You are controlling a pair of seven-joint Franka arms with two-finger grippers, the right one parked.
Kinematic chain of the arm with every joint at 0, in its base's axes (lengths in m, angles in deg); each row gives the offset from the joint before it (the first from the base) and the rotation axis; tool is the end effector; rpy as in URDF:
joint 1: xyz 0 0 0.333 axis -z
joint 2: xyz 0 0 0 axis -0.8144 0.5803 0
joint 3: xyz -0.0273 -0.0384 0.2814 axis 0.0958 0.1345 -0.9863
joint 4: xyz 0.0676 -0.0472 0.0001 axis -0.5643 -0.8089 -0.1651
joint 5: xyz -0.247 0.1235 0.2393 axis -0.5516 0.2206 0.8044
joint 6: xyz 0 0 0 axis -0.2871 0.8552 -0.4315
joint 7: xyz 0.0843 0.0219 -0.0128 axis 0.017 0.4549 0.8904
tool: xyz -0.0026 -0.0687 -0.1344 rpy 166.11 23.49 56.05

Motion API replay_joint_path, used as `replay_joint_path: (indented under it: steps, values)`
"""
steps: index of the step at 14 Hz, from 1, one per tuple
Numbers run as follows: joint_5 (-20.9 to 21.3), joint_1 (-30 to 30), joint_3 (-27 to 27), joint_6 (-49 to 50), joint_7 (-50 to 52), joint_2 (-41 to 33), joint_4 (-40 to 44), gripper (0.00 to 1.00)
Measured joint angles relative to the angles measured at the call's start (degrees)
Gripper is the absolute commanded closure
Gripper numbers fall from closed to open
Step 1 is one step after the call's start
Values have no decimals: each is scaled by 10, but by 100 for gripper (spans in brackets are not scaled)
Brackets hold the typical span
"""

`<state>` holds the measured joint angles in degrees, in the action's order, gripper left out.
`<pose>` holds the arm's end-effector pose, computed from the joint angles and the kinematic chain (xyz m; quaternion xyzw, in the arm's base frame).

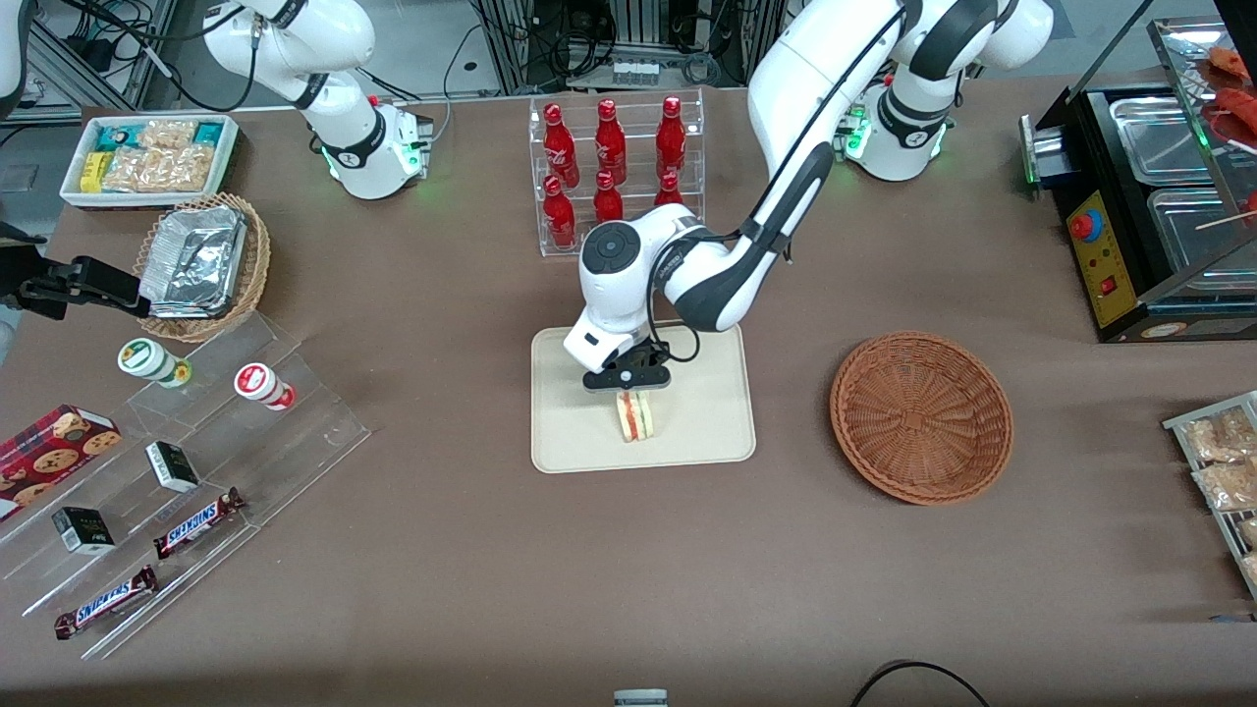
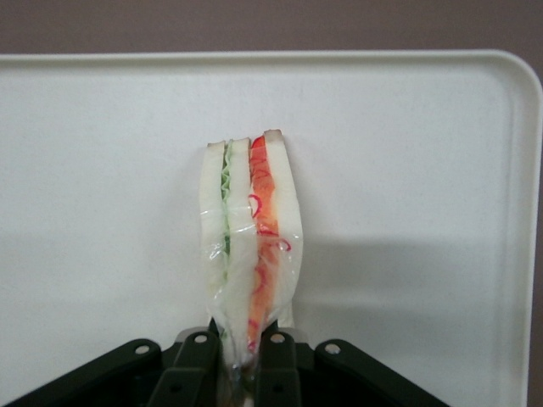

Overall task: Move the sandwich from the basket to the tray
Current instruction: 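Lower the sandwich onto the tray and open the left gripper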

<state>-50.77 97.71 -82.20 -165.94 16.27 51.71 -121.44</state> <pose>0.4474 -0.5067 0.1869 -0.9988 -0.0243 -0.0410 0.0094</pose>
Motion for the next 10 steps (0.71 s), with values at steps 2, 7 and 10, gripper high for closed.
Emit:
replay_joint_path:
  steps: [2,7,10]
  values:
    - [1,3,0,0,0,2,0,100]
    - [3,5,0,0,0,2,-1,20]
    - [3,5,-1,0,0,2,0,1]
